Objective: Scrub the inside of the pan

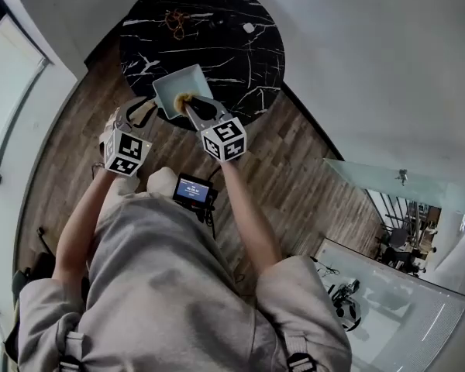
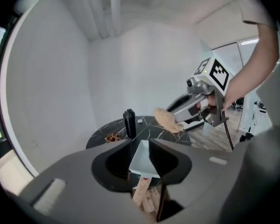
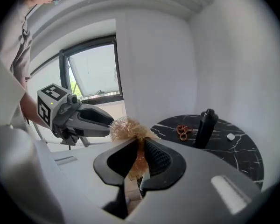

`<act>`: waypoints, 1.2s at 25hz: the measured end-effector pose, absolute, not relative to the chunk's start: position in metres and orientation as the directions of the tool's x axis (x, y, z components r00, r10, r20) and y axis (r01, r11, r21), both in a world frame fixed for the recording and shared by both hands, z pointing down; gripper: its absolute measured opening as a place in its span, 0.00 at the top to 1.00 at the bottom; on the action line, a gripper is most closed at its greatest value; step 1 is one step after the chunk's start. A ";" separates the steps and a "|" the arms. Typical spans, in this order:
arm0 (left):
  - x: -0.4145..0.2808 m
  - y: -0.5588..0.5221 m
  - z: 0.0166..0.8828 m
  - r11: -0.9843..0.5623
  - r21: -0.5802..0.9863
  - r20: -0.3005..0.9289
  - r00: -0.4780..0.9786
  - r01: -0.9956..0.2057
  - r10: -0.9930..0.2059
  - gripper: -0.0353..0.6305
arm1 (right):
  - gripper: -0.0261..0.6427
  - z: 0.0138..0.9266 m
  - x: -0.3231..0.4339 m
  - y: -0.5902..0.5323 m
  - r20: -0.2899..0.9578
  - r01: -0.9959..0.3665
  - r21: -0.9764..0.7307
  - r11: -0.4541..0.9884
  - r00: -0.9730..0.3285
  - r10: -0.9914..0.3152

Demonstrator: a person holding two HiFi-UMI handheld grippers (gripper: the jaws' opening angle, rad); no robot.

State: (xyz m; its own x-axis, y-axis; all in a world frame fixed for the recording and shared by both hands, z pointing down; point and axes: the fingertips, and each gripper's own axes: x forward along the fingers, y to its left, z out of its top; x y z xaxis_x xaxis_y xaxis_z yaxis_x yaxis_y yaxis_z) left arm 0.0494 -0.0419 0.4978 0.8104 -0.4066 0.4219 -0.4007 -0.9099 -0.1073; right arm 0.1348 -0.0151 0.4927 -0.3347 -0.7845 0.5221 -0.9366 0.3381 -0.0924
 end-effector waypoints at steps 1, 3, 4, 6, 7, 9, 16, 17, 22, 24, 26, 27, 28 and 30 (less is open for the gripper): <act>0.049 -0.034 0.484 -0.907 -0.117 0.396 0.819 -0.404 -0.416 0.79 | 0.86 0.478 0.132 -0.005 0.486 -0.943 -0.075 0.325 -0.319 -0.814; 0.047 -0.012 0.461 -0.904 -0.135 0.355 0.832 -0.405 -0.426 0.79 | 0.86 0.452 0.128 0.021 0.411 -0.957 -0.048 0.286 -0.280 -0.867; 0.044 0.002 0.450 -0.903 -0.139 0.335 0.839 -0.407 -0.430 0.80 | 0.86 0.440 0.127 0.038 0.376 -0.964 -0.039 0.264 -0.259 -0.890; 0.036 0.034 0.428 -0.897 -0.134 0.284 0.851 -0.421 -0.442 0.82 | 0.86 0.420 0.124 0.078 0.311 -0.976 -0.031 0.217 -0.216 -0.926; 0.030 0.051 0.417 -0.893 -0.130 0.255 0.855 -0.432 -0.451 0.83 | 0.86 0.412 0.121 0.098 0.282 -0.981 -0.028 0.192 -0.192 -0.940; 0.018 0.087 0.398 -0.882 -0.127 0.197 0.860 -0.453 -0.470 0.85 | 0.86 0.398 0.115 0.143 0.230 -0.990 -0.005 0.142 -0.140 -0.963; -0.039 0.251 0.360 -0.832 -0.129 0.045 0.835 -0.540 -0.549 0.89 | 0.86 0.359 0.072 0.320 0.059 -0.993 0.100 0.059 -0.053 -0.997; -0.048 0.273 0.360 -0.828 -0.132 0.042 0.832 -0.545 -0.554 0.90 | 0.86 0.354 0.066 0.343 0.047 -0.993 0.106 0.049 -0.044 -0.998; -0.090 0.356 0.354 -0.833 -0.112 0.085 0.830 -0.542 -0.551 0.91 | 0.86 0.325 0.038 0.437 -0.017 -0.992 0.123 -0.027 0.026 -1.000; -0.105 0.374 0.348 -0.828 -0.118 0.078 0.827 -0.548 -0.557 0.92 | 0.86 0.313 0.026 0.466 -0.047 -0.990 0.128 -0.062 0.057 -0.997; -0.113 0.390 0.337 -0.829 -0.136 0.049 0.832 -0.542 -0.552 0.92 | 0.86 0.304 0.016 0.494 -0.066 -0.986 0.137 -0.095 0.087 -0.994; -0.116 0.398 0.331 -0.831 -0.150 0.033 0.837 -0.536 -0.546 0.92 | 0.86 0.300 0.011 0.506 -0.074 -0.983 0.145 -0.108 0.098 -0.992; -0.118 0.404 0.325 -0.833 -0.164 0.021 0.842 -0.529 -0.539 0.92 | 0.86 0.296 0.006 0.517 -0.083 -0.980 0.156 -0.121 0.109 -0.991; -0.125 0.413 0.314 -0.839 -0.188 0.001 0.854 -0.511 -0.520 0.93 | 0.86 0.287 -0.004 0.532 -0.103 -0.974 0.173 -0.145 0.128 -0.986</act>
State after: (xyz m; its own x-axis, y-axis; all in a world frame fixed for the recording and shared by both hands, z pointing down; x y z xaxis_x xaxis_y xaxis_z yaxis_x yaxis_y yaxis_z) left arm -0.1251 0.4132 0.3140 0.8541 -0.5201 0.0014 -0.5106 -0.8391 -0.1878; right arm -0.0044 0.5318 0.2871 0.1281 -0.9864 -0.1028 -0.9743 -0.1445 0.1730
